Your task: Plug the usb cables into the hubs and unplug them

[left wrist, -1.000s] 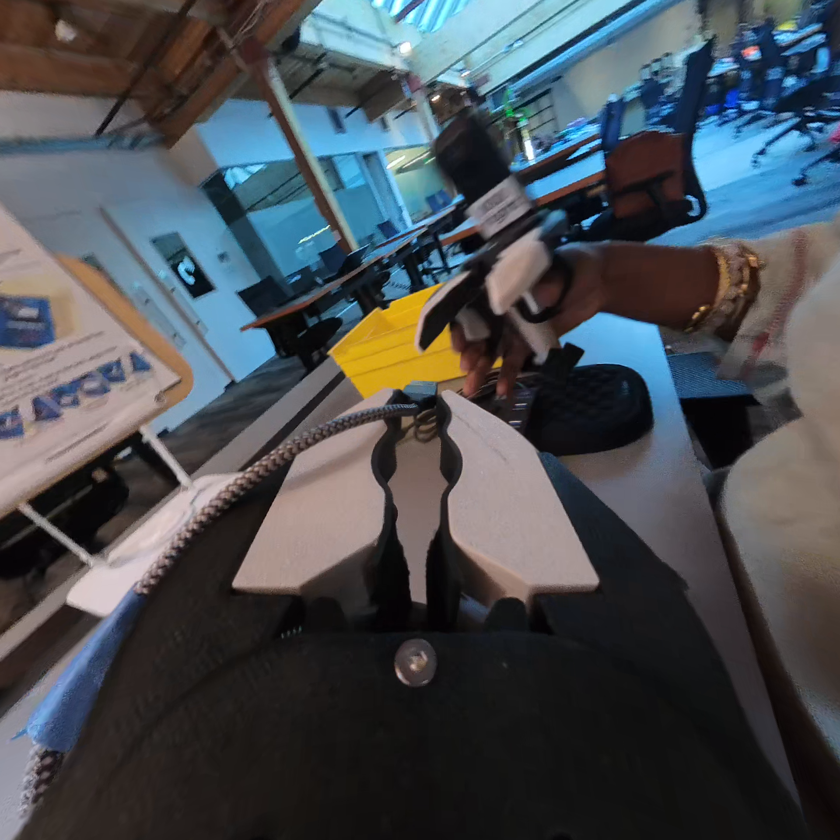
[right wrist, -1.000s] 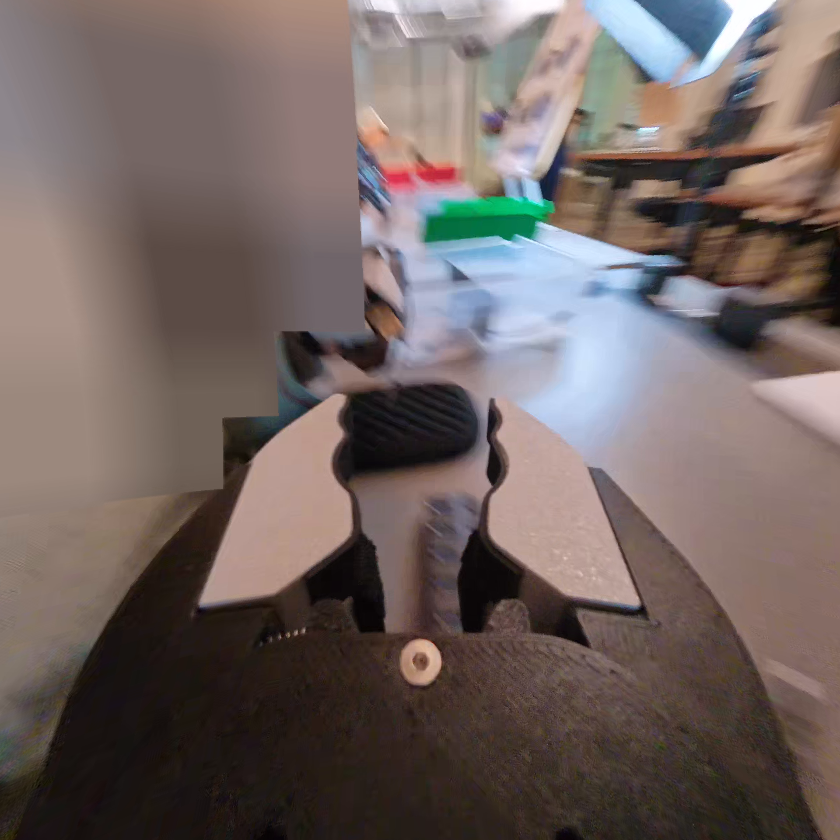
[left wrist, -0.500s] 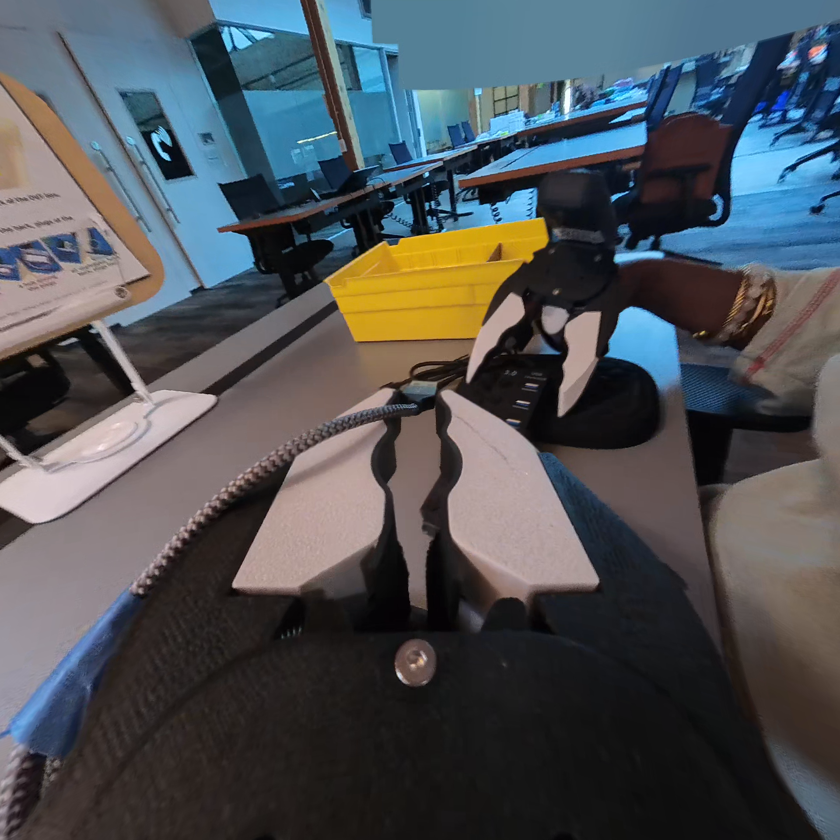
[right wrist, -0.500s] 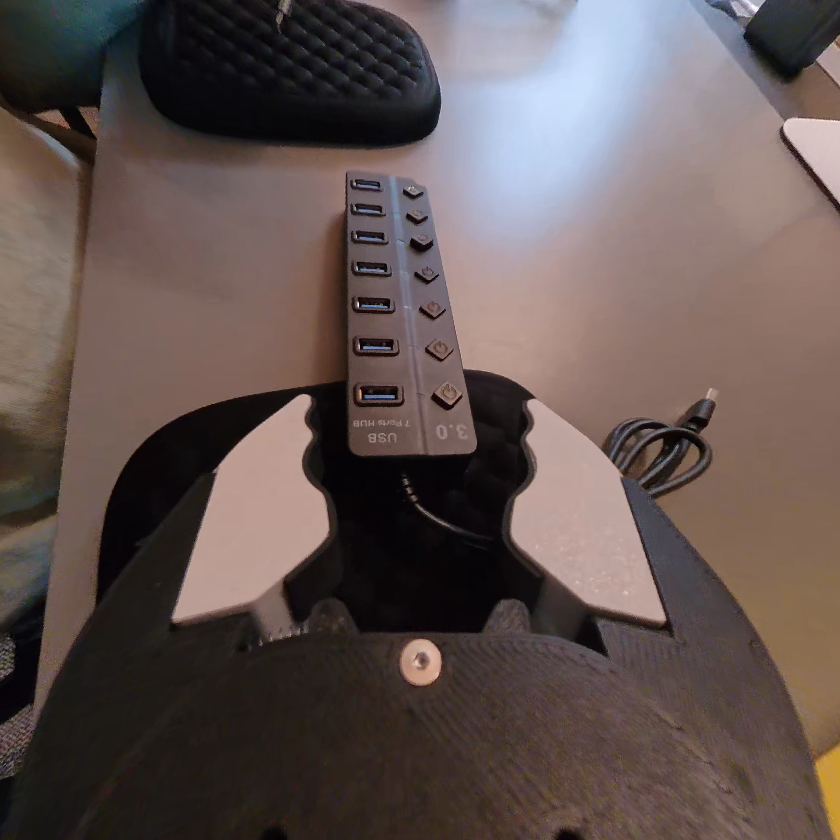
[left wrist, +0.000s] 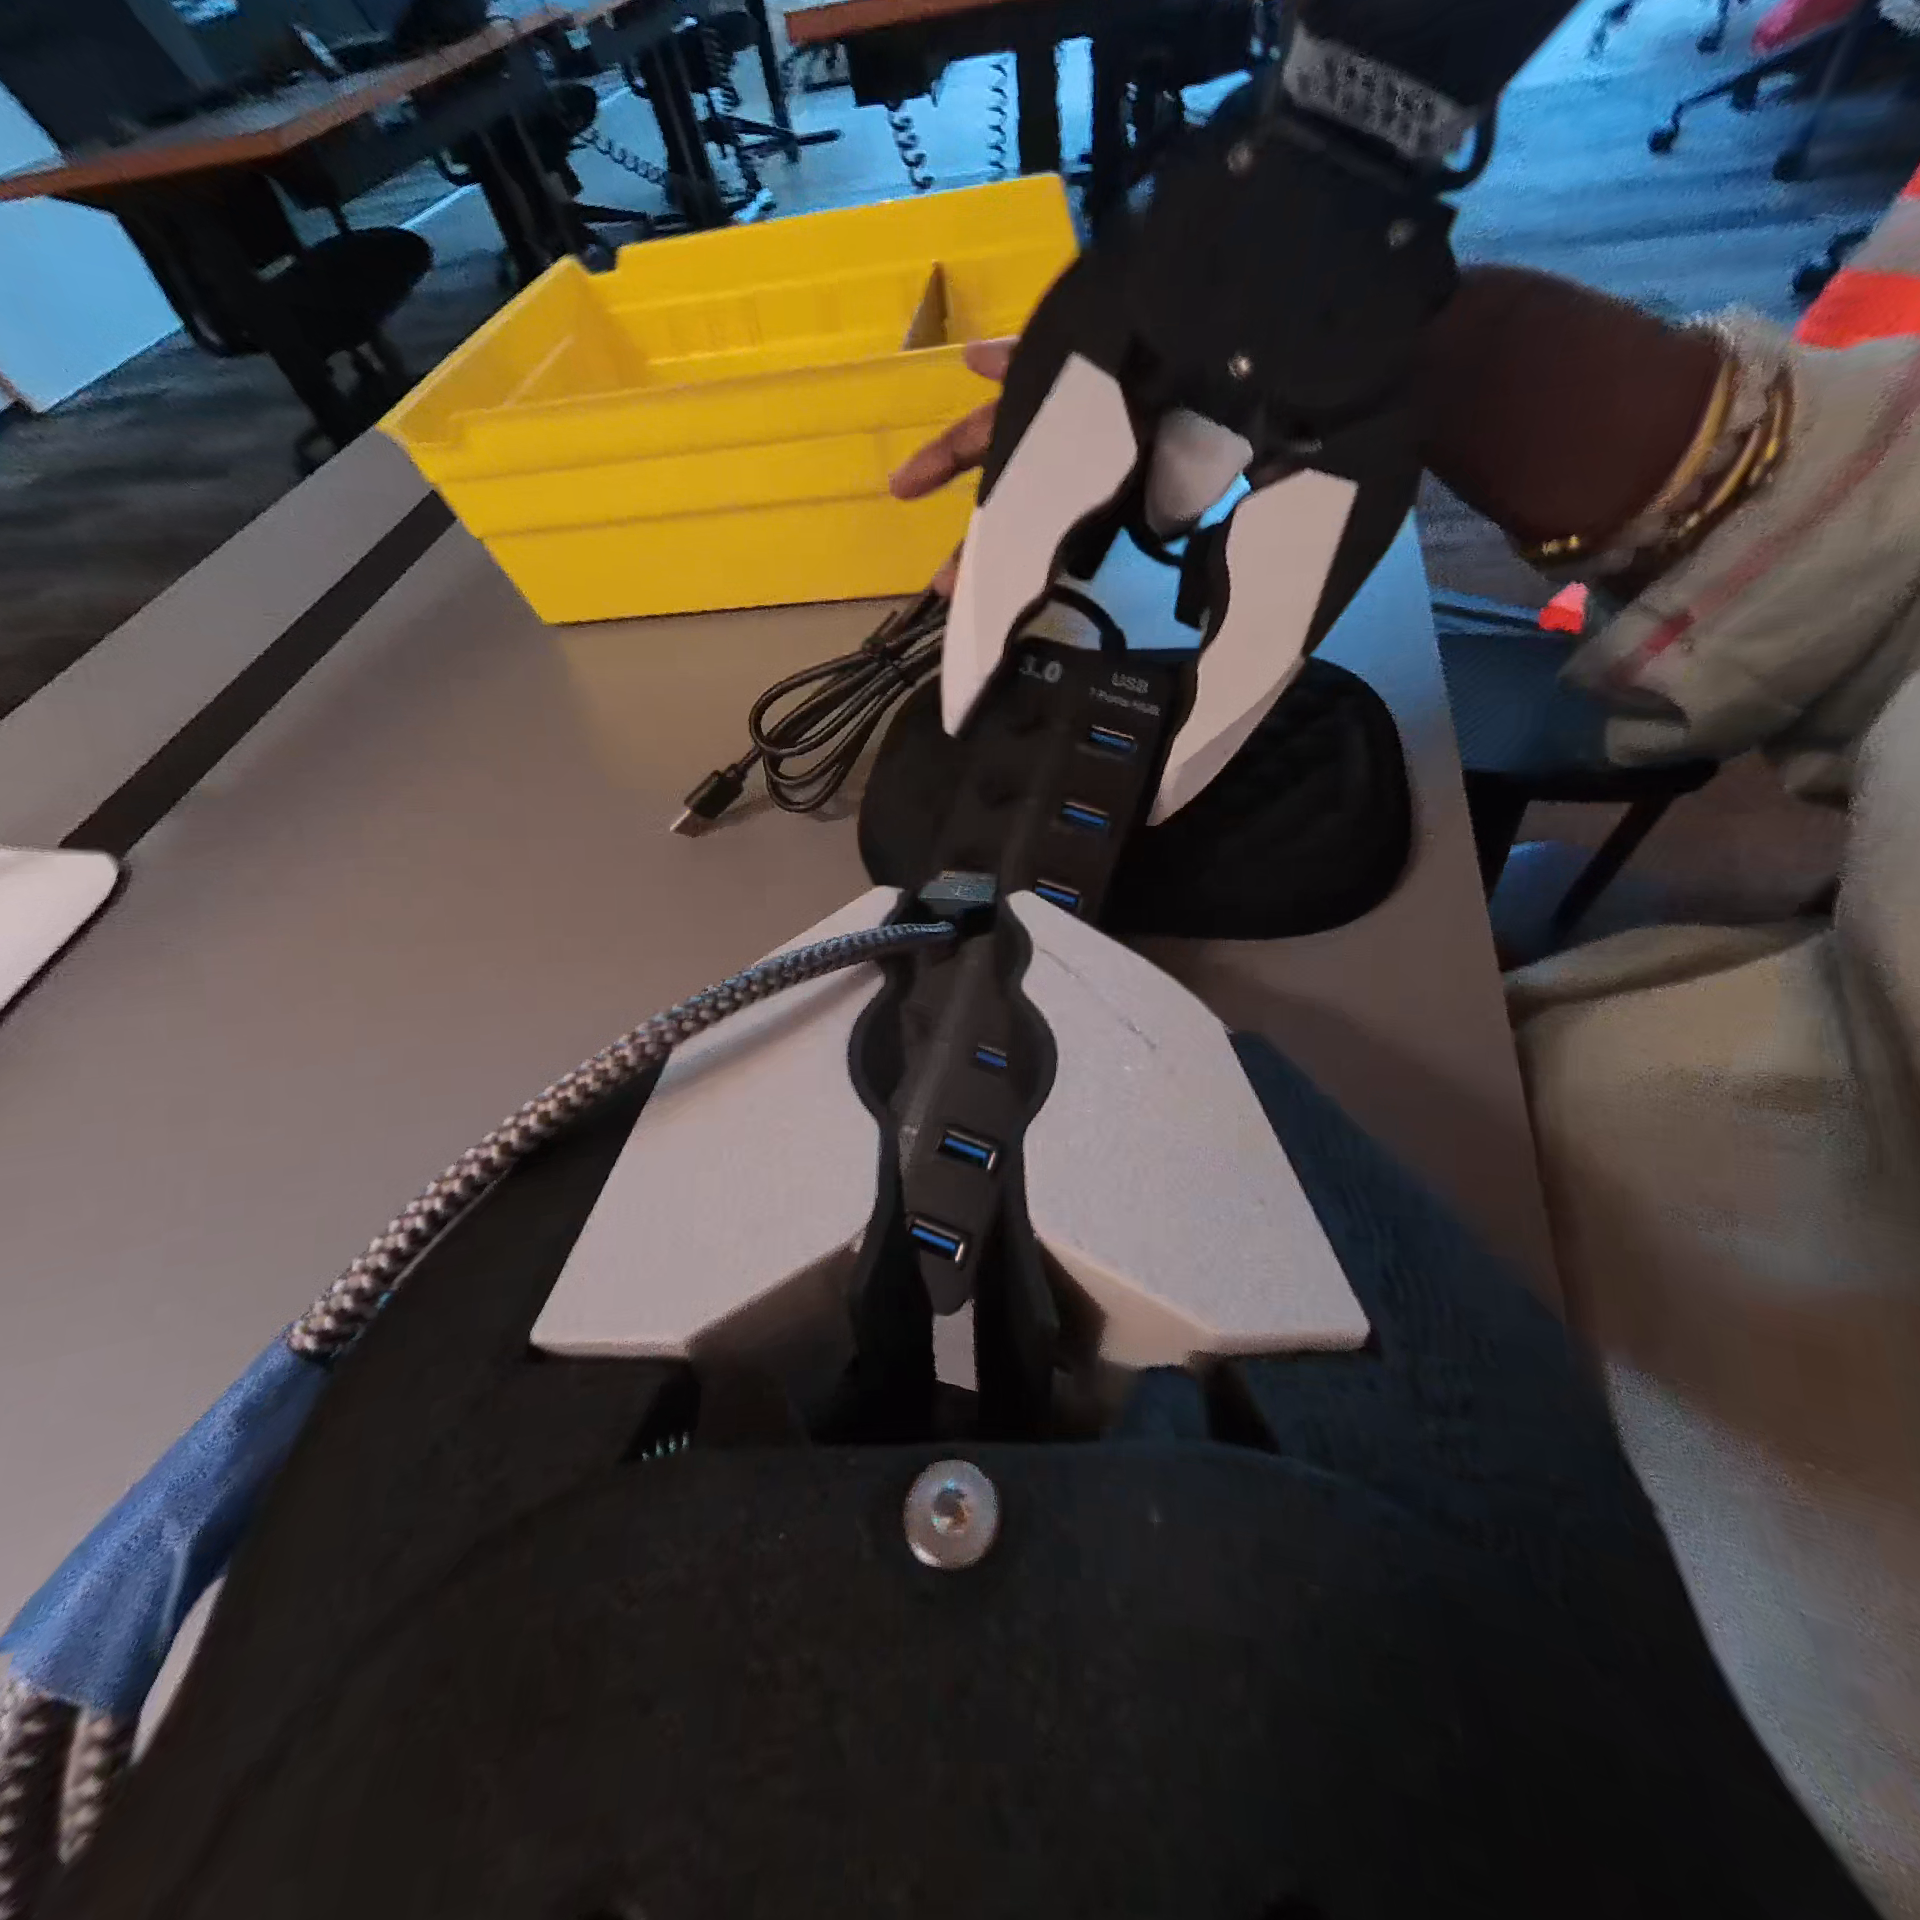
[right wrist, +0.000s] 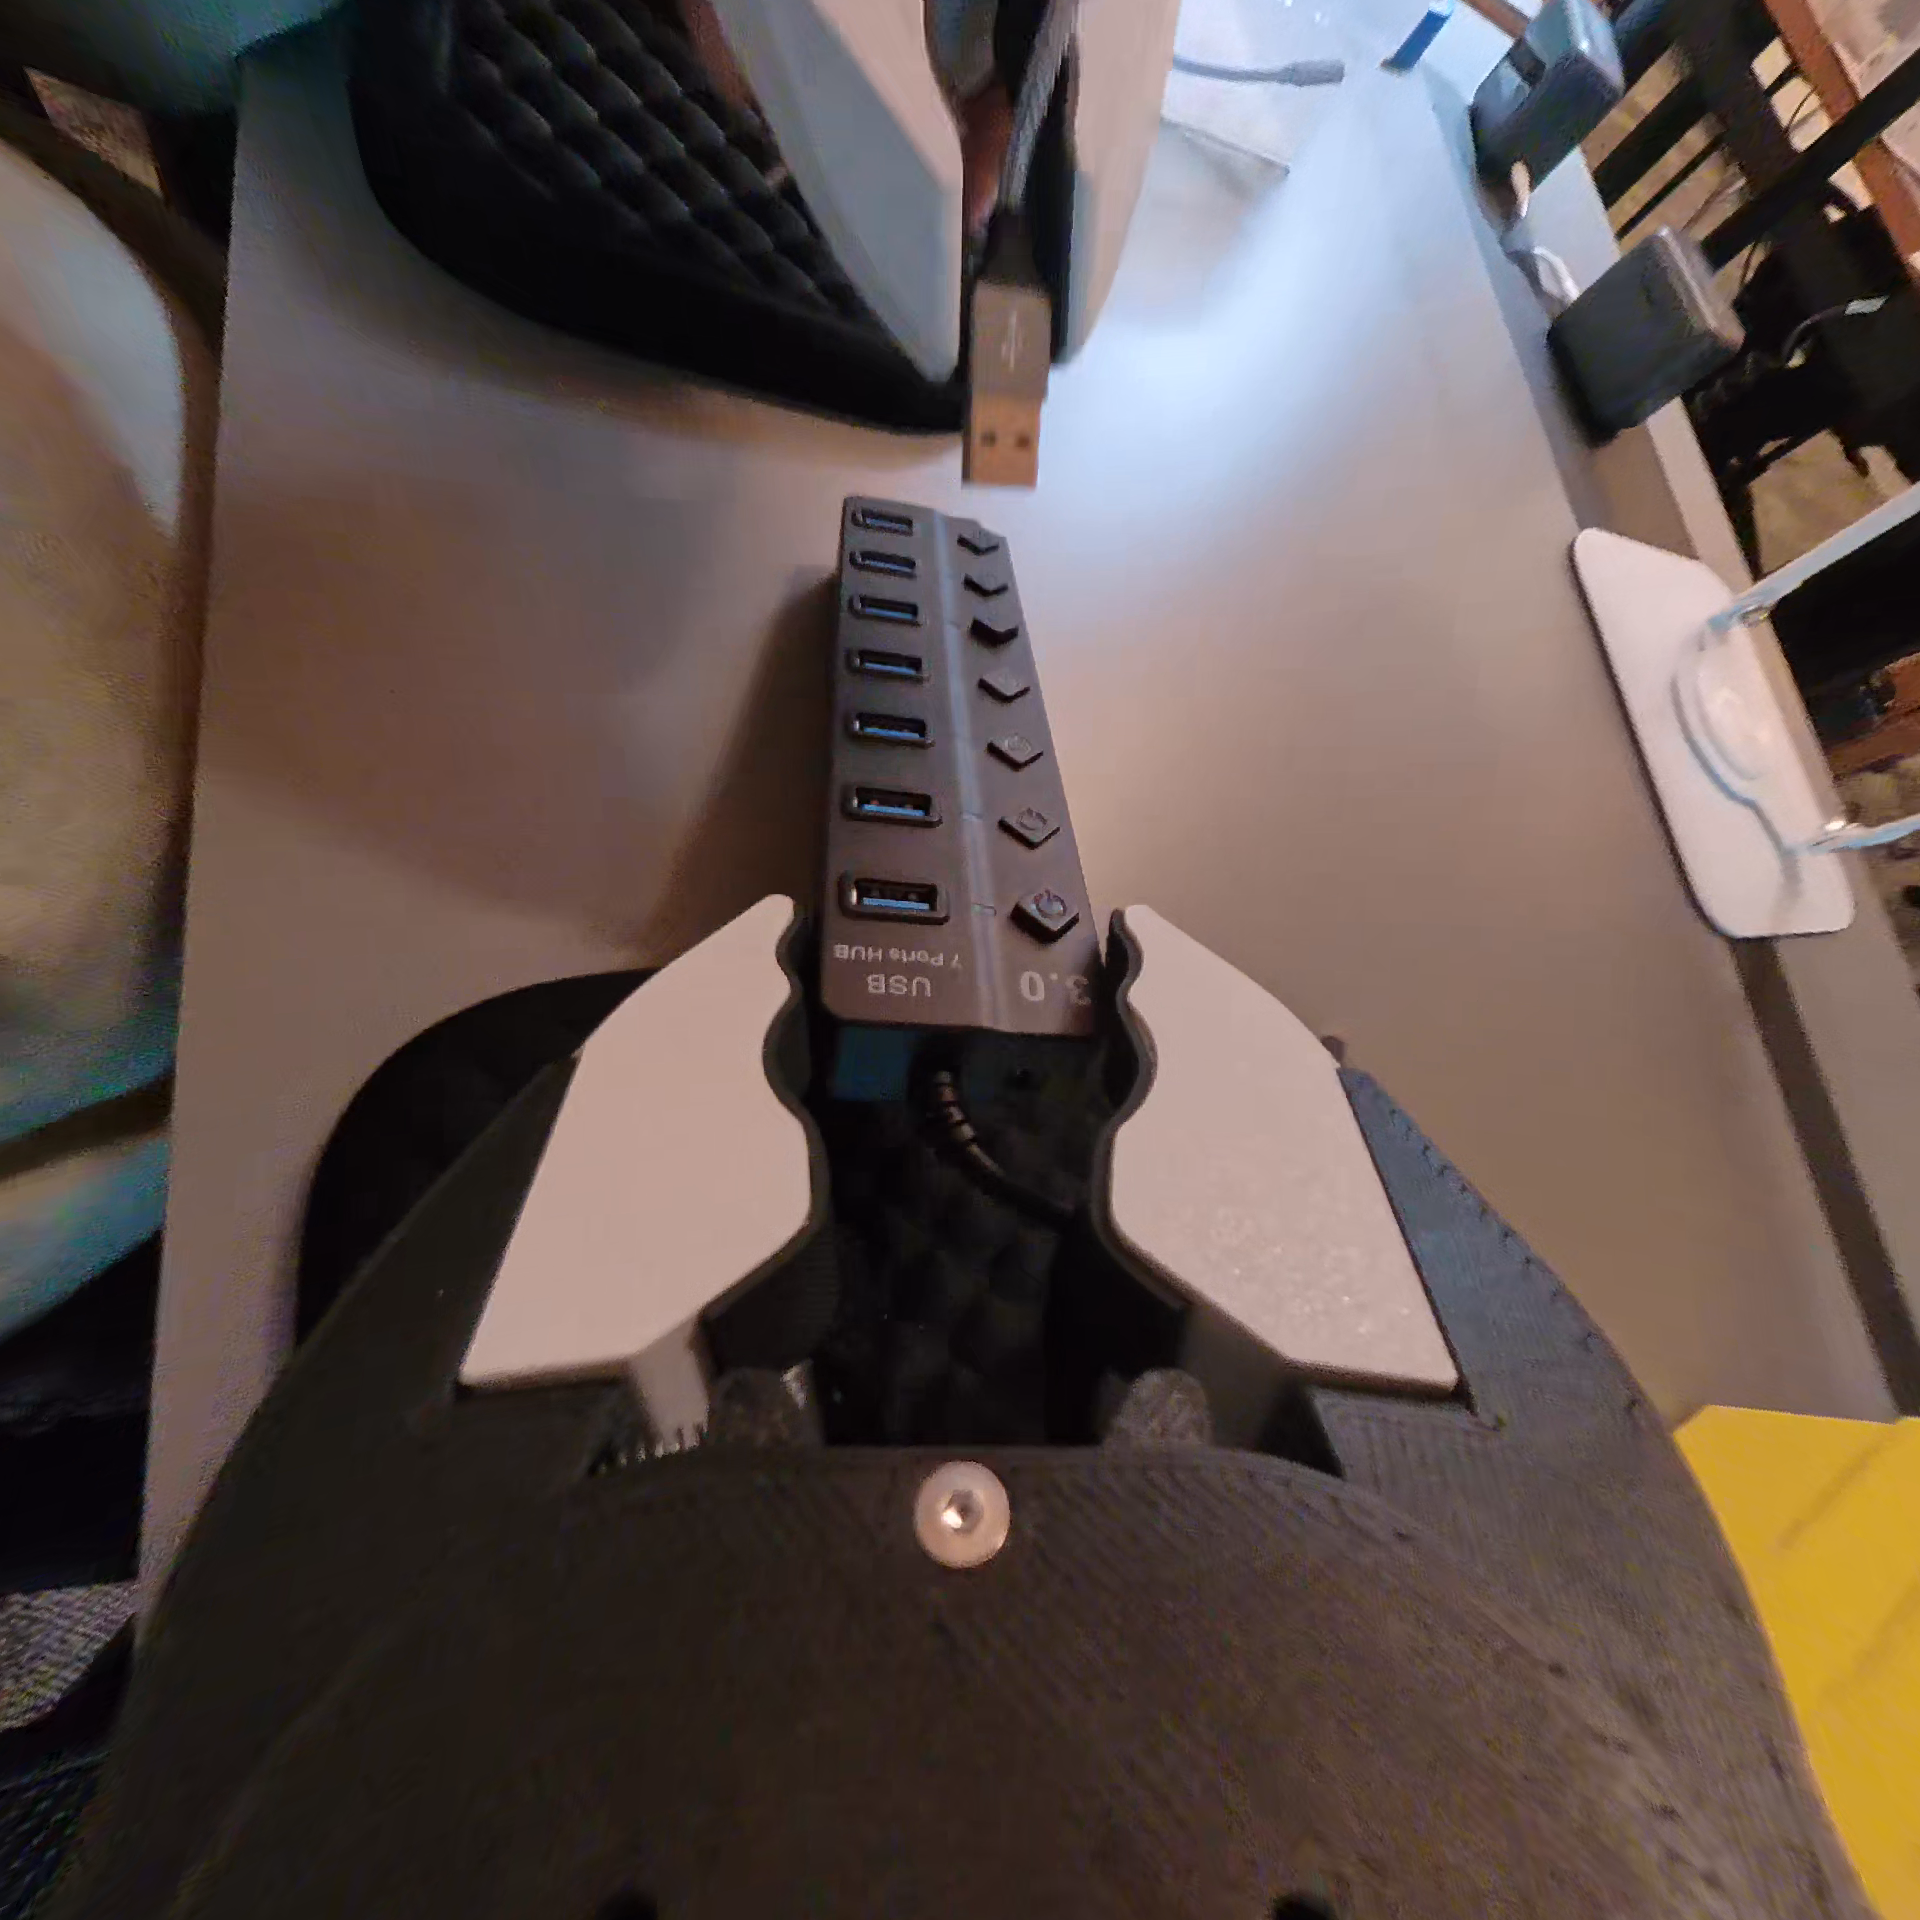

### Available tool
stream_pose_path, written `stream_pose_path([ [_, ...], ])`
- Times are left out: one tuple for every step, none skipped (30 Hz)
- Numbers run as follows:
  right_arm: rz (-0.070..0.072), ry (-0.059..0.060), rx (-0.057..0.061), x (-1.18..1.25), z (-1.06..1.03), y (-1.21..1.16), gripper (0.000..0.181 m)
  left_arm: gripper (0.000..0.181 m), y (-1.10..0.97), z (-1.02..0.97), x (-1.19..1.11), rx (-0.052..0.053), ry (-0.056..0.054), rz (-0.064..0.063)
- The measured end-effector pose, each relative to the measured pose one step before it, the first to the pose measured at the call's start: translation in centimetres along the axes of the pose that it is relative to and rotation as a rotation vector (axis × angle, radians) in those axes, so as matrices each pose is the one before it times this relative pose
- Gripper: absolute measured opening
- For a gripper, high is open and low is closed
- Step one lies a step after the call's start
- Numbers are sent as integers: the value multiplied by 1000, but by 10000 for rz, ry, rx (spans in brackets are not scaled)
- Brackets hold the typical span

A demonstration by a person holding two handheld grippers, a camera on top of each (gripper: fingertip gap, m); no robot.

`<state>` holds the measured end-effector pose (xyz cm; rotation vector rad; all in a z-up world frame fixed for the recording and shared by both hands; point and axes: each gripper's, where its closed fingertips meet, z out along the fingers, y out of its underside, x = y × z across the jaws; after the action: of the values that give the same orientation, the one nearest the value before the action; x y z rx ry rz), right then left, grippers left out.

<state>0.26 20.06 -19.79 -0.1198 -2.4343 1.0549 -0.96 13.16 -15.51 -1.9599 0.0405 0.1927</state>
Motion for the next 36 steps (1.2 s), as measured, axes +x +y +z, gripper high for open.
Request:
stream_pose_path([
  [-178, 50, -49, -37, -216, -539, 55, 14, -191, 171, 358, -48, 145, 264],
  [-159, -3, -4, -105, -120, -467, 55, 14, -174, 201, 292, -56, 111, 217],
  [-114, -69, 20, -168, -60, -364, 55, 14, -167, 255, 286, -71, 124, 230],
  [-59, -117, 17, -238, 3, -254, 55, 14, -140, 288, 344, -85, 176, 282],
  [-37, -120, 13, -232, 57, -165, 55, 15, -105, 345, 254, -126, 124, 242],
  [-17, -92, 16, -196, 68, -125, 55, 15, -14, 385, 195, -214, 101, 227],
  [17, -56, 30, -121, 73, -106, 56, 15, -16, 387, 240, -220, 119, 283],
  [50, -37, 25, -67, 57, -43, 56, 15, -72, 387, 296, -199, 132, 276],
  [59, -26, 4, -36, 53, 17, 56, 15, -147, 346, 357, -148, 168, 233],
  [55, -14, -5, 9, 35, 39, 56, 15, -206, 279, 418, -92, 208, 166],
  [54, -9, -4, -2, 35, 13, 56, 14, -253, 222, 337, -40, 181, 63],
  [48, -4, -2, 7, 28, -26, 55, 14, -201, 221, 180, -51, 117, -106],
  [45, 3, -8, 8, 34, -61, 55, 14, -150, 214, 123, -82, 87, -179],
  [56, 9, -32, 10, 42, -50, 55, 14, -94, 205, 74, -98, 30, -176],
  [64, 13, -74, 11, 59, -8, 55, 14, -63, 168, -55, -110, -85, -204],
  [65, 18, -83, 28, 41, 32, 55, 14, -86, 98, -79, -79, -118, -198],
  [62, 15, -50, 6, 32, 7, 55, 14, -58, 41, -60, -46, -94, -133],
  [71, 3, -4, 1, 20, -32, 55, 14, -73, 15, -6, 7, -51, -50],
  [76, -8, 16, 0, 19, -37, 55, 14, -84, -3, 76, 45, 3, -39],
  [45, -9, 0, -13, 30, -11, 55, 14, -11, 21, 127, 15, 48, -45],
  [8, 4, -47, -6, 50, 42, 55, 14, 59, 38, 42, -32, -10, -69],
  [-12, 12, -81, -19, 62, 77, 55, 14, 75, 64, 5, -46, -32, -43],
  [-46, 14, -74, -26, 90, 72, 55, 15, 103, 51, 24, -85, -26, 6],
  [-63, 10, -52, -45, 87, 60, 54, 14, 75, 53, 44, -114, -45, 126],
  [-65, 12, -26, -20, 84, 41, 54, 14, 58, 51, 41, -141, -83, 217],
  [-58, 12, 7, -5, 56, 42, 54, 14, 35, 62, 24, -151, -85, 168],
  [-28, -11, 38, -7, 33, 42, 54, 14, 8, 69, 6, -132, -53, 90],
  [-3, -24, 44, -6, 30, 45, 54, 14, -41, 80, 11, -91, -13, 70],
  [32, -17, 18, -16, 29, 51, 54, 14, -50, 84, -1, -76, 16, 11],
  [52, -17, -2, -5, 34, 59, 54, 14, -8, 72, -14, -114, 44, -54],
  [62, -20, 16, -13, 30, -8, 54, 14, 43, 16, -24, -169, 42, -38],
  [70, -19, 62, 0, 7, -96, 54, 14, 23, -71, -38, -179, 2, 19],
  [58, -6, 86, 31, -35, -143, 54, 14, -33, -138, -45, -142, -37, 33],
  [65, 8, 70, 63, -37, -136, 54, 14, -46, -144, -68, -107, -64, -4],
  [65, 14, 46, 77, -20, -104, 54, 14, 7, -133, -90, -88, -87, -29],
  [66, -3, 96, 19, -24, -181, 54, 14, 134, -74, -90, -132, -80, -17],
])
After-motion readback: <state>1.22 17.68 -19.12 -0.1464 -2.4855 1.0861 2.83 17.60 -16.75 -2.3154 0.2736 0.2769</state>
